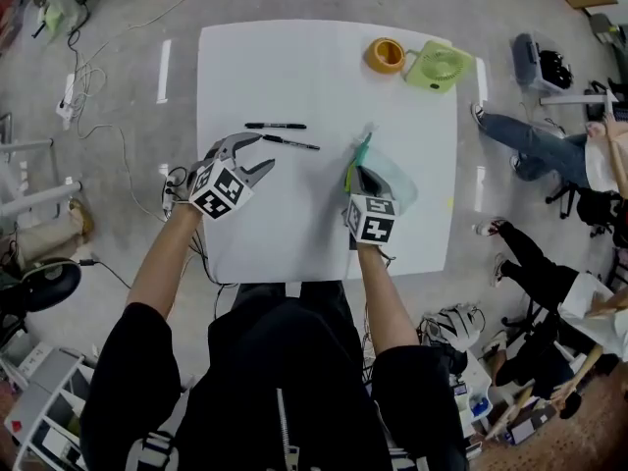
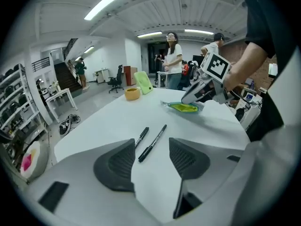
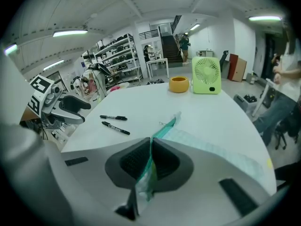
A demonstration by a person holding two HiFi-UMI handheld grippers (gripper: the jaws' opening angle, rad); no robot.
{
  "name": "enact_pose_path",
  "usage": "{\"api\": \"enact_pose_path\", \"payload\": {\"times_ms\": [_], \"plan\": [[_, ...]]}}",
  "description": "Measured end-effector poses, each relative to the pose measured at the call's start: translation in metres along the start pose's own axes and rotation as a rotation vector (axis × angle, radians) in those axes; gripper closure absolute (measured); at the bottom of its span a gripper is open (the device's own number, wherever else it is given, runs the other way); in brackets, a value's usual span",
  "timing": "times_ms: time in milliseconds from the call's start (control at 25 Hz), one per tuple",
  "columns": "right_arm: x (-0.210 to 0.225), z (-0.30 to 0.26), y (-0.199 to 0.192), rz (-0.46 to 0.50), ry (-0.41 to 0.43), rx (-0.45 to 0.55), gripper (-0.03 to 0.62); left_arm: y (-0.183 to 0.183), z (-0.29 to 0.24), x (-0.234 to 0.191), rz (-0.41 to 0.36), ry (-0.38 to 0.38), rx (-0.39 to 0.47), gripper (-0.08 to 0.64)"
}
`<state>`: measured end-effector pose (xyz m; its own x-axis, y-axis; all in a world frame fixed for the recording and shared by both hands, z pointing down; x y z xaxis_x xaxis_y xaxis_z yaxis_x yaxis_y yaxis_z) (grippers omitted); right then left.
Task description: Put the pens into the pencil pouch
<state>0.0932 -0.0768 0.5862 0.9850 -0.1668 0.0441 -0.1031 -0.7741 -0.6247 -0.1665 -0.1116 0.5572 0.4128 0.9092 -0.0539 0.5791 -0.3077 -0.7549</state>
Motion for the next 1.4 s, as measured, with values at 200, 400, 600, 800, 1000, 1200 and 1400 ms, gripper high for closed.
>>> {"api": "enact_pose_path", "payload": {"times_ms": [200,400,600,800,1000,1200,1400], "plan": [[0.002,0.004,0.002,-0.01,0.004,0.009,0.565,-0.009,-0.015,-0.006,-0.048,-0.042,-0.064,0.327],[0.002,0.006,0.002,-0.021,0.008,0.012,0.565,-0.018,-0.029,-0.019,-0.05,-0.056,-0.111,0.345],[0.002,0.007,0.001,-0.035,0.015,0.012,0.565,-0.026,-0.042,-0.019,-0.069,-0.095,-0.163,0.374],[0.005,0.009,-0.004,-0.032,0.016,-0.003,0.565,-0.032,-0.052,-0.02,-0.091,-0.086,-0.202,0.407],[0.003,0.006,-0.007,-0.043,0.03,-0.011,0.565,-0.037,-0.058,-0.026,-0.094,-0.079,-0.221,0.436],[0.004,0.005,-0.007,-0.051,0.037,-0.008,0.565,-0.037,-0.059,-0.029,-0.11,-0.078,-0.213,0.49],[0.007,0.004,-0.004,-0.049,0.04,0.001,0.565,-0.034,-0.059,-0.027,-0.134,-0.084,-0.203,0.506]]}}
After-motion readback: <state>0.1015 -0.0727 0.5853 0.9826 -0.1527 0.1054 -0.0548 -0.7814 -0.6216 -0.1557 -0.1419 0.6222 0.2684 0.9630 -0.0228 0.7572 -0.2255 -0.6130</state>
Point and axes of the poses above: the fingertips, and each gripper's own axes: z backward along the fingers, x to its right, y out of its top, the point moved 7 cm from there along z, backward along the fingers, and after that the axes turned 8 degrees about -y, right-handed, at the moved point
